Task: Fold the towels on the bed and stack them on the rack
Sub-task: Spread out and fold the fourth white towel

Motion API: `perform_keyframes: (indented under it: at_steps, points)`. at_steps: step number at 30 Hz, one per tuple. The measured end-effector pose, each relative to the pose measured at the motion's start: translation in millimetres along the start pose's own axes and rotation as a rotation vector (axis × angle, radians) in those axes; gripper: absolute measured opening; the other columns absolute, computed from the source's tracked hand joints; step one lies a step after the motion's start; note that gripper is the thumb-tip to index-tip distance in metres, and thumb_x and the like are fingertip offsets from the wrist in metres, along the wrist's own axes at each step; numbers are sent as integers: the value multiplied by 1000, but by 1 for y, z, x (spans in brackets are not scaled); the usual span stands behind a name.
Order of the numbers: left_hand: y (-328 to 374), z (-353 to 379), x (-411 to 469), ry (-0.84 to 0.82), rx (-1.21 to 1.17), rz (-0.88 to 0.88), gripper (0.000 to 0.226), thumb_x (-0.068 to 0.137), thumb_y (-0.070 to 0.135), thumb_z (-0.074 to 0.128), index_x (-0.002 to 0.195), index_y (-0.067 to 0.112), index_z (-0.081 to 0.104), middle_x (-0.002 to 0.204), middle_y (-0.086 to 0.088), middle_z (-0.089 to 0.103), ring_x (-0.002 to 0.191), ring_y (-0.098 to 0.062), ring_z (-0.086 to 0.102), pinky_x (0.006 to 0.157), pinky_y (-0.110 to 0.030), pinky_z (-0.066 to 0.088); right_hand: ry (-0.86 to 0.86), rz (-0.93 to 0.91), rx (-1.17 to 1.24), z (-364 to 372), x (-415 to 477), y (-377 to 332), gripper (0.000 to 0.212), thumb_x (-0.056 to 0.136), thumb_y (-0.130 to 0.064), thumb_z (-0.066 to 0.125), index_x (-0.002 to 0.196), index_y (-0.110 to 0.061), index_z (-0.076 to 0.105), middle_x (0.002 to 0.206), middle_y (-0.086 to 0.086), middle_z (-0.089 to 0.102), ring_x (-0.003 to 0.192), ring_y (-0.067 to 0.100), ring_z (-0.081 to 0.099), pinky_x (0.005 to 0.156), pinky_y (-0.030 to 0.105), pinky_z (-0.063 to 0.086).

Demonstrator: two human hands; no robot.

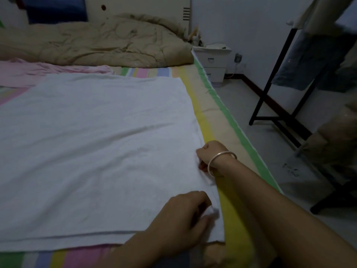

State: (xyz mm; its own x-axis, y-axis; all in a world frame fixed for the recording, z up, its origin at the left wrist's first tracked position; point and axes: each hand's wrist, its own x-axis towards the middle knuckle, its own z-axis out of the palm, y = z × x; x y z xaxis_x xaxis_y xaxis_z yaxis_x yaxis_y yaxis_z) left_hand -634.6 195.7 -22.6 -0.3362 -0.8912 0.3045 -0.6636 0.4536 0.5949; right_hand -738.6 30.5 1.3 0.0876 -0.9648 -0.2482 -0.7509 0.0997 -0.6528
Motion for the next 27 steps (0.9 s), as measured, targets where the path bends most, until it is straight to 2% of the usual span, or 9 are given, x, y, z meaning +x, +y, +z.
perform_keyframes:
  at_steps: [2,6,12,15,18,21,23,25,27]
  points:
    - [6,3,-2,-42,-40,-4,17,91,45,49,90,28,52,80,11,56,71,-6,52,64,-23,42,60,-5,-116,-11,-9,12,32,88,-32,55,65,-10,58,65,7,61,68,28,60,70,33,50]
    - [9,14,-5,-110,-20,-35,15,89,44,55,94,30,53,88,11,57,76,-6,51,66,-19,41,107,-28,-201,-15,-18,29,33,91,-39,56,68,-15,58,79,7,66,79,27,62,72,33,47]
    - [11,12,-5,-281,-111,-83,23,84,39,69,104,28,67,95,10,66,79,-4,60,74,-23,52,268,-74,-364,-1,-29,25,25,91,-35,58,108,-17,53,110,5,61,101,28,58,79,34,45]
    - [6,-1,-1,-347,-461,-238,17,91,28,66,105,21,72,95,5,72,73,-3,63,66,-22,51,408,-283,-518,14,-36,17,38,88,-22,56,124,-21,44,126,4,48,118,26,44,91,37,40]
    - [-12,-29,-6,-185,-577,-445,16,95,11,57,100,16,71,92,-5,74,66,-12,63,52,-23,48,303,-475,-483,37,-43,2,49,89,-32,55,135,-25,41,139,1,41,130,24,32,104,36,30]
    - [-56,-75,-34,207,-391,-601,28,88,0,51,87,20,72,78,0,74,58,-12,63,52,-22,47,76,-475,-563,78,-51,-21,60,96,-49,38,149,-24,25,158,5,16,146,25,7,118,40,9]
    - [-95,-112,-61,399,-5,-631,22,82,23,52,91,27,71,88,3,73,73,-18,67,67,-27,51,-41,-438,-643,107,-56,-41,65,98,-55,22,153,-24,8,161,6,-4,147,24,-9,118,46,-6]
    - [-135,-146,-93,426,412,-605,43,81,39,47,115,22,67,116,-4,67,107,-26,61,90,-36,47,-99,-470,-663,135,-63,-64,68,97,-58,14,153,-24,-3,159,6,-15,146,23,-18,116,48,-13]
    - [-175,-173,-130,262,646,-584,64,89,53,35,139,16,51,145,-9,47,134,-29,42,109,-44,33,-133,-592,-663,166,-77,-88,69,95,-61,11,153,-26,-6,159,5,-19,145,21,-21,116,47,-15]
